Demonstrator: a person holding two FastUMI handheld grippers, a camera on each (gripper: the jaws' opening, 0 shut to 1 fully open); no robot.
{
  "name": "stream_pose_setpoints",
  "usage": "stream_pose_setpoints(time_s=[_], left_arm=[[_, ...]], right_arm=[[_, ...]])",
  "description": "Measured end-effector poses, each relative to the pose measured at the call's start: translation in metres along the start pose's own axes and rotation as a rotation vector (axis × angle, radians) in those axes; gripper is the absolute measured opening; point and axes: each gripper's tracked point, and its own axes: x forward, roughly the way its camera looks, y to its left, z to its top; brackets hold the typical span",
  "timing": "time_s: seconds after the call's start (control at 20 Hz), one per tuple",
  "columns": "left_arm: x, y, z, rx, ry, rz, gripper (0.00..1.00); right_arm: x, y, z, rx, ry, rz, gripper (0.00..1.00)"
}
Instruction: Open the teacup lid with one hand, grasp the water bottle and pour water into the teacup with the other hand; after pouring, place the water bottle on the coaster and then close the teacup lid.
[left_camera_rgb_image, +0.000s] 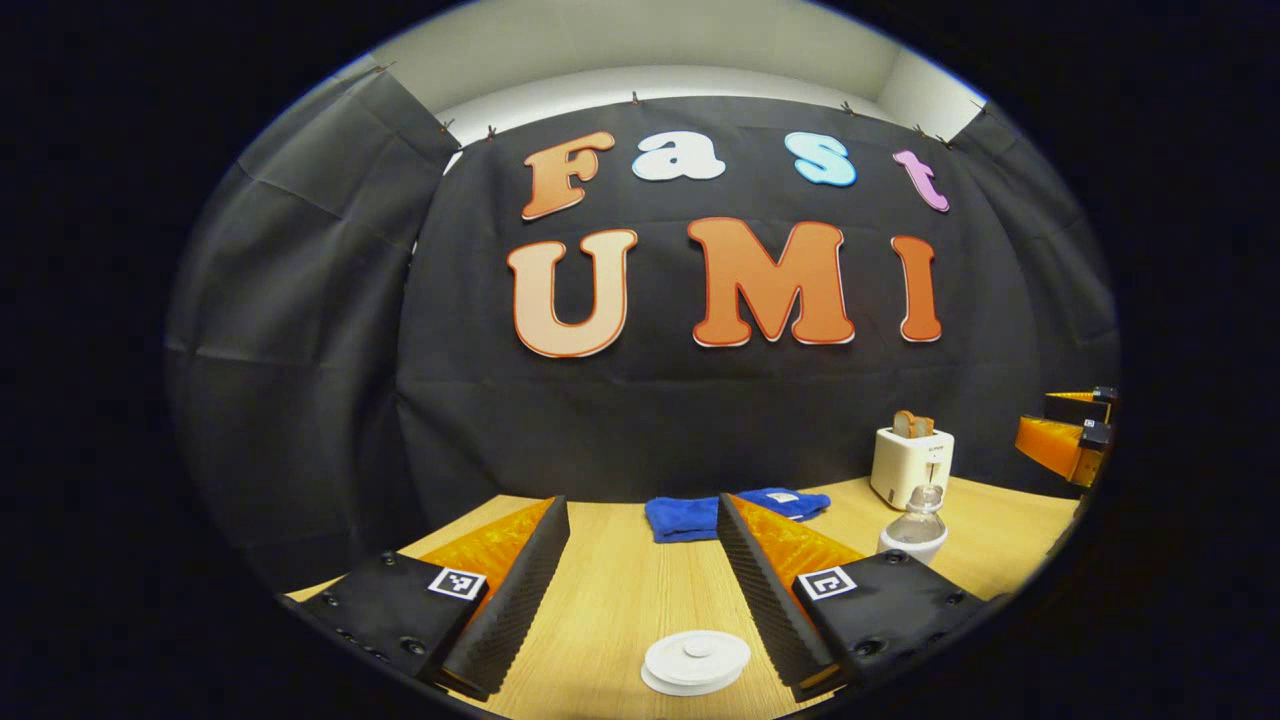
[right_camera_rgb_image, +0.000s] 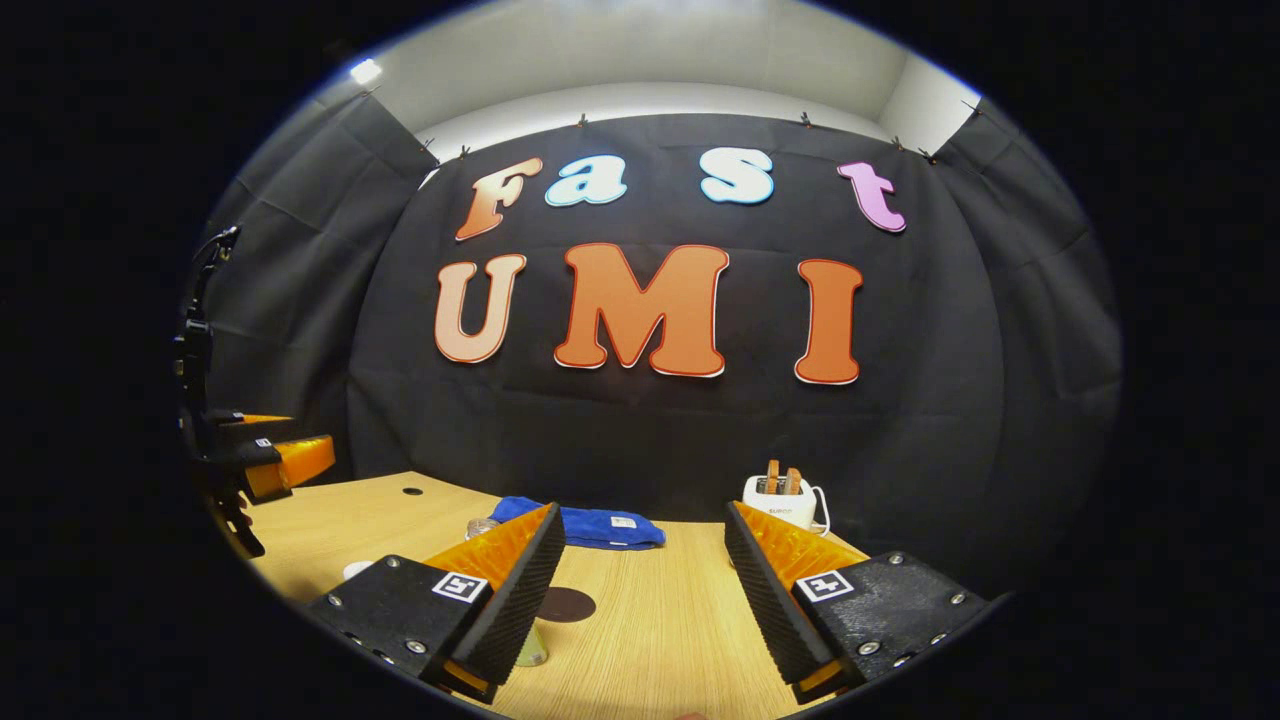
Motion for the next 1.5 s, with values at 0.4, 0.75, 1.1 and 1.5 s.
stream_pose_setpoints(time_s=[0.4, 0.75, 1.1, 1.5], left_arm=[[0.007, -0.015, -0.071, 0.029, 0.13, -0.06, 0.98], [0.014, -0.031, -0.124, 0.023, 0.254, -0.104, 0.98], [0.017, -0.036, -0.155, 0.074, 0.336, -0.085, 0.8], [0.022, -0.029, -0.149, 0.066, 0.314, -0.053, 0.33]], right_arm=[[0.002, 0.011, -0.032, 0.009, 0.068, 0.036, 0.97], [0.001, 0.013, -0.051, -0.011, 0.099, 0.05, 0.96], [0.004, 0.016, -0.068, -0.021, 0.13, 0.066, 0.96], [0.004, 0.019, -0.074, -0.02, 0.149, 0.082, 0.96]])
